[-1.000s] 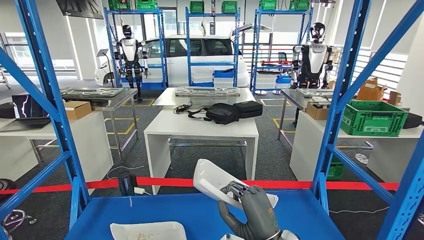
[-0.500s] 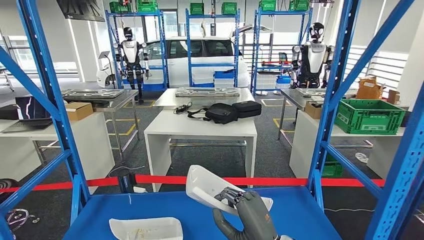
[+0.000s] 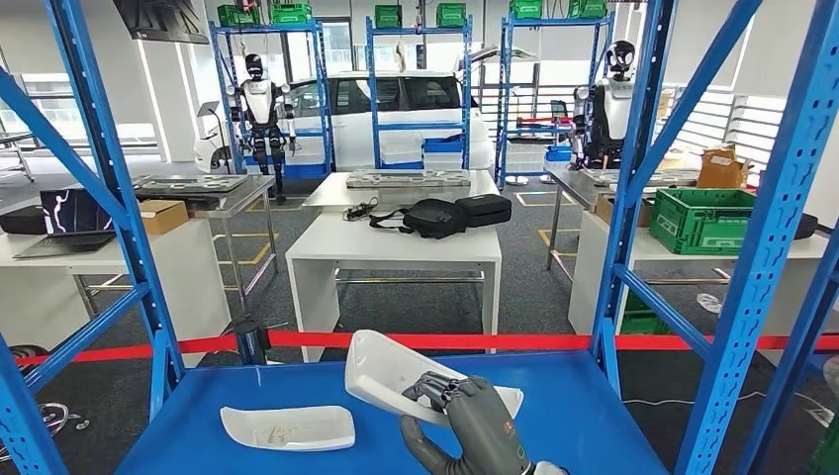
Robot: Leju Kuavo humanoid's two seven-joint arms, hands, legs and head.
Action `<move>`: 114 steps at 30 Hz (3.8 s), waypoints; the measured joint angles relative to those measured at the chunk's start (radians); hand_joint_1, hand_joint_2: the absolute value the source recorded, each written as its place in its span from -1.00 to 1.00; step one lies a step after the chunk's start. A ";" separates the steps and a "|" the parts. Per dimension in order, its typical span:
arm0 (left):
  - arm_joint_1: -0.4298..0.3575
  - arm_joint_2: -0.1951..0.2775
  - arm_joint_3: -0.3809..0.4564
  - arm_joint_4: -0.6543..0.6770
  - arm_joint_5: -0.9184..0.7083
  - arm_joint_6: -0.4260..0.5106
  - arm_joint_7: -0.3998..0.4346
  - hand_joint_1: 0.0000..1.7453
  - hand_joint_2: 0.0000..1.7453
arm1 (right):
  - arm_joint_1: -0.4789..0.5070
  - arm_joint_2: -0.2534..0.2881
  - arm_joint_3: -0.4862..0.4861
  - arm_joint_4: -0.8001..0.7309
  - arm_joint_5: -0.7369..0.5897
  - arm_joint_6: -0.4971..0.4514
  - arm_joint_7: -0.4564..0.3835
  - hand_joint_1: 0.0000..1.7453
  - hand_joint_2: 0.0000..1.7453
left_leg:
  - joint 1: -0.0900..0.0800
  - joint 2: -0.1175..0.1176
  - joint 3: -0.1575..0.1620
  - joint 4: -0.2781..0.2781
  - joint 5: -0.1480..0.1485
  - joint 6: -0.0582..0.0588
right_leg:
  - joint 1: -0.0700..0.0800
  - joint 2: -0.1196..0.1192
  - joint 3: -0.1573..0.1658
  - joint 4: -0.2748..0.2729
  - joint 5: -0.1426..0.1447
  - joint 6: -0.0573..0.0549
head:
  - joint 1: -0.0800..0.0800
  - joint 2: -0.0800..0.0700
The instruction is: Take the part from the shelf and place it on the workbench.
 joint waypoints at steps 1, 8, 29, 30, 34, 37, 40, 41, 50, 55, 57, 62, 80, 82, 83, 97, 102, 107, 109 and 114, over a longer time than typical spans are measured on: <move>0.000 0.000 0.001 0.000 0.000 0.000 0.000 -1.00 1.00 | -0.001 0.000 0.002 0.001 0.000 0.000 0.001 1.00 1.00 | -0.003 0.000 0.006 -0.012 0.001 0.003 | -0.001 0.000 -0.001 -0.003 0.008 0.007 | 0.000 0.000; 0.011 -0.004 0.012 0.001 -0.005 -0.005 -0.001 -1.00 1.00 | 0.020 -0.016 0.008 0.011 -0.007 -0.011 -0.010 1.00 1.00 | 0.001 0.013 -0.067 -0.023 0.073 0.040 | -0.005 0.001 -0.073 0.229 -0.175 0.035 | 0.005 0.000; 0.038 0.022 0.013 0.002 -0.028 -0.016 -0.040 -1.00 1.00 | 0.122 0.062 0.048 -0.094 0.092 0.034 0.115 1.00 1.00 | 0.009 0.004 -0.006 0.060 0.006 -0.028 | 0.000 -0.005 0.008 -0.017 0.007 -0.005 | -0.001 0.000; 0.040 0.022 0.013 0.001 -0.029 -0.018 -0.051 -1.00 1.00 | 0.125 0.059 0.049 -0.103 0.092 0.027 0.113 1.00 1.00 | 0.007 0.002 0.027 0.007 -0.006 -0.021 | 0.001 -0.005 0.002 -0.015 0.015 0.001 | -0.001 0.000; 0.049 0.025 0.014 0.002 -0.025 -0.020 -0.076 -1.00 1.00 | 0.124 0.049 0.052 -0.112 0.097 0.017 0.121 1.00 1.00 | 0.002 0.008 0.017 -0.029 0.005 0.021 | -0.004 -0.003 -0.018 -0.004 0.018 0.023 | 0.001 0.000; 0.051 0.026 0.024 0.002 -0.006 -0.012 -0.076 -1.00 1.00 | 0.096 0.045 0.051 -0.112 0.104 0.021 0.146 1.00 1.00 | 0.001 0.014 -0.023 -0.028 0.043 0.043 | -0.005 -0.001 -0.065 0.136 -0.125 0.031 | 0.004 0.000; 0.051 0.022 0.039 0.001 0.007 0.000 -0.072 -1.00 1.00 | 0.046 0.045 0.044 -0.108 0.099 0.038 0.163 1.00 1.00 | -0.003 0.017 -0.078 -0.021 0.081 0.045 | -0.004 -0.001 -0.072 0.278 -0.162 0.029 | 0.006 0.000; 0.051 0.020 0.042 0.001 0.008 0.001 -0.072 -1.00 1.00 | 0.034 0.045 0.042 -0.106 0.097 0.041 0.165 1.00 1.00 | -0.004 0.017 -0.096 -0.017 0.091 0.044 | -0.002 -0.001 -0.046 0.268 -0.134 0.026 | 0.006 0.000; 0.054 0.010 0.057 0.001 0.016 0.004 -0.070 -1.00 1.00 | -0.017 0.047 0.036 -0.098 0.094 0.044 0.166 1.00 1.00 | 0.000 0.013 -0.165 0.014 0.122 -0.001 | 0.008 -0.006 0.142 -0.046 -0.090 -0.011 | 0.005 0.000; 0.051 -0.001 0.063 0.000 0.016 0.004 -0.047 -1.00 1.00 | -0.039 0.034 0.005 -0.055 0.090 0.014 0.120 1.00 1.00 | 0.009 0.011 -0.206 0.274 -0.038 -0.022 | 0.005 -0.009 0.059 -0.042 -0.021 -0.016 | 0.001 0.000; 0.046 -0.005 0.064 0.000 0.015 0.004 -0.036 -1.00 1.00 | -0.039 0.023 -0.010 -0.031 0.089 -0.002 0.104 1.00 1.00 | 0.013 0.011 -0.158 0.267 0.023 -0.027 | 0.002 -0.010 0.018 -0.034 0.007 -0.009 | 0.000 0.000; 0.021 -0.017 0.064 -0.007 -0.002 0.004 -0.021 -1.00 1.00 | -0.038 -0.002 -0.050 -0.008 0.094 -0.022 0.094 1.00 1.00 | 0.009 0.000 0.044 -0.016 -0.033 -0.007 | 0.001 -0.013 -0.034 -0.018 0.058 0.021 | 0.000 0.000; -0.014 -0.025 0.064 -0.004 -0.044 -0.003 0.015 -1.00 1.00 | 0.038 -0.101 -0.132 0.015 0.119 -0.079 0.079 1.00 1.00 | -0.003 0.014 -0.156 0.011 0.120 0.009 | 0.009 -0.007 0.135 -0.041 -0.090 -0.004 | 0.005 0.000; -0.013 -0.025 0.064 -0.003 -0.047 -0.004 0.016 -1.00 1.00 | 0.048 -0.106 -0.133 0.015 0.119 -0.082 0.076 1.00 1.00 | 0.000 0.012 -0.181 0.086 0.031 -0.002 | 0.006 -0.008 0.112 -0.042 -0.065 -0.016 | 0.004 0.000; -0.014 -0.025 0.064 -0.003 -0.049 -0.004 0.016 -1.00 1.00 | 0.052 -0.107 -0.134 0.015 0.119 -0.083 0.074 1.00 1.00 | 0.001 0.011 -0.195 0.149 -0.020 -0.006 | 0.006 -0.008 0.097 -0.041 -0.053 -0.019 | 0.004 0.000; -0.009 -0.024 0.064 0.000 -0.057 -0.004 0.020 -1.00 1.00 | 0.086 -0.166 -0.154 0.001 0.077 -0.087 0.045 1.00 1.00 | -0.005 0.012 0.003 -0.041 0.024 0.049 | 0.000 -0.007 -0.060 0.039 -0.026 0.033 | 0.004 0.000; -0.008 -0.021 0.064 0.000 -0.057 -0.004 0.019 -1.00 1.00 | 0.108 -0.183 -0.155 0.001 0.069 -0.098 0.040 1.00 1.00 | -0.006 0.014 -0.078 -0.023 0.073 0.055 | -0.003 -0.005 -0.080 0.262 -0.114 0.042 | 0.005 0.000; -0.009 -0.020 0.064 0.000 -0.047 -0.002 0.016 -1.00 1.00 | 0.102 -0.179 -0.154 -0.005 0.064 -0.094 0.032 1.00 1.00 | -0.008 0.013 -0.132 -0.001 0.109 0.031 | -0.001 0.000 0.118 -0.014 -0.095 0.029 | 0.006 0.000; -0.007 -0.020 0.064 0.000 -0.043 -0.001 0.015 -1.00 1.00 | 0.083 -0.174 -0.150 -0.002 0.060 -0.079 0.031 1.00 1.00 | -0.009 0.013 -0.141 -0.003 0.124 0.019 | 0.000 -0.001 0.118 -0.033 -0.093 0.015 | 0.005 0.000; -0.006 -0.020 0.065 0.001 -0.045 -0.001 0.012 -1.00 1.00 | 0.015 -0.162 -0.136 0.014 0.044 -0.048 0.053 1.00 1.00 | -0.003 0.009 -0.198 0.184 -0.037 -0.004 | -0.003 -0.010 0.072 -0.034 -0.046 -0.014 | 0.000 0.000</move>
